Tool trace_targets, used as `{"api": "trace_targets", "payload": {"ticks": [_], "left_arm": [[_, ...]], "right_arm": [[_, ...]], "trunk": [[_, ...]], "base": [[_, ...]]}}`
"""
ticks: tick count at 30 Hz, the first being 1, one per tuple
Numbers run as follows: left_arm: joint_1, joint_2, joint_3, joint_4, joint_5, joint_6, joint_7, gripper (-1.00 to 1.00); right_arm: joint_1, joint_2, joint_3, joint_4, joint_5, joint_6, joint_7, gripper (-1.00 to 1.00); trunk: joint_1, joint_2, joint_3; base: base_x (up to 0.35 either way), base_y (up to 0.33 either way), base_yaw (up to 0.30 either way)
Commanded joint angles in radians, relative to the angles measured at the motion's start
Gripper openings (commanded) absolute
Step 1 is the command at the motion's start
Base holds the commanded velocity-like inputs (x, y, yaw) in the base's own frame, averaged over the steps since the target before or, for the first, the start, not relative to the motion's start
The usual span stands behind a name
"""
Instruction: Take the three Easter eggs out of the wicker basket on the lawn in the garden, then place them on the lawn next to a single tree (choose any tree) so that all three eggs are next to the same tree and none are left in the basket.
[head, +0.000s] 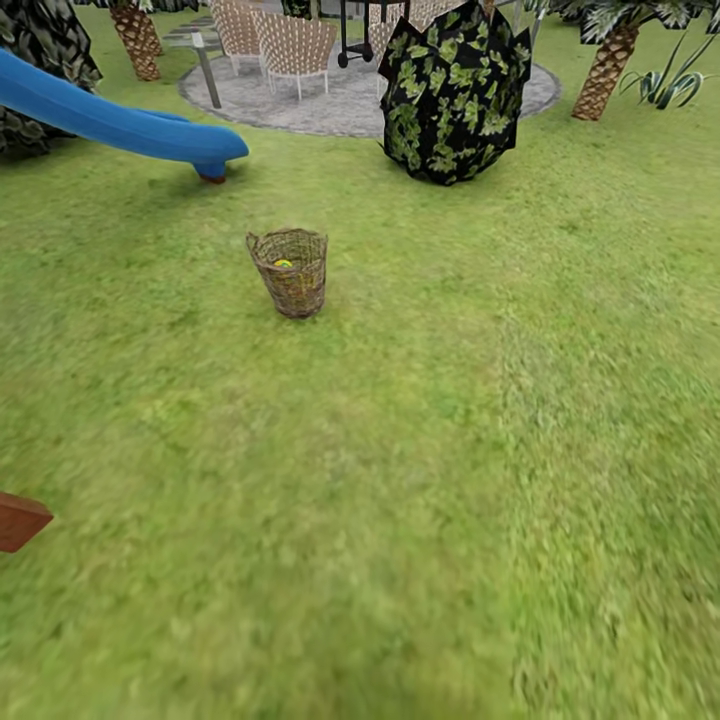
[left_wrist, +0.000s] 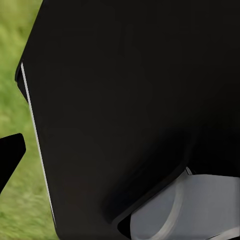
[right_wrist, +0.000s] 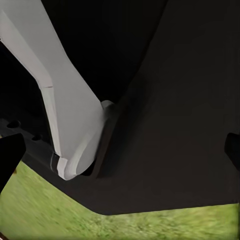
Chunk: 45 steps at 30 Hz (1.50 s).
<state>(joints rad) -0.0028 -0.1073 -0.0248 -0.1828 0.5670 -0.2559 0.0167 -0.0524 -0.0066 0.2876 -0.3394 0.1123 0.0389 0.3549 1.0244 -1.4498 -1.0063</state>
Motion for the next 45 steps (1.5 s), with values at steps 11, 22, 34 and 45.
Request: {"api": "trace_targets", "payload": {"ticks": [11, 22, 34, 45], "left_arm": [[0.0, 0.0, -0.003, 0.0, 0.004, -0.003, 0.002, 1.0], [0.0, 0.0, -0.003, 0.0, 0.004, -0.003, 0.002, 1.0], [0.0, 0.0, -0.003, 0.0, 0.004, -0.003, 0.002, 1.0], [0.0, 0.0, -0.003, 0.0, 0.003, -0.003, 0.002, 1.0]], "right_arm": [[0.0, -0.001, -0.002, -0.003, 0.01, 0.004, 0.004, 1.0], [0.0, 0.0, -0.001, -0.003, 0.01, 0.004, 0.004, 1.0], [0.0, 0.0, -0.001, -0.003, 0.01, 0.004, 0.004, 1.0], [0.0, -0.003, -0.005, -0.002, 0.01, -0.038, 0.007, 1.0]], "trunk": [[0.001, 0.0, -0.001], [0.001, 0.0, -0.001], [0.001, 0.0, -0.001], [0.001, 0.0, -0.001]], "base": [[0.343, 0.0, 0.0], [0.343, 0.0, 0.0], [0.343, 0.0, 0.0], [0.343, 0.0, 0.0]]}}
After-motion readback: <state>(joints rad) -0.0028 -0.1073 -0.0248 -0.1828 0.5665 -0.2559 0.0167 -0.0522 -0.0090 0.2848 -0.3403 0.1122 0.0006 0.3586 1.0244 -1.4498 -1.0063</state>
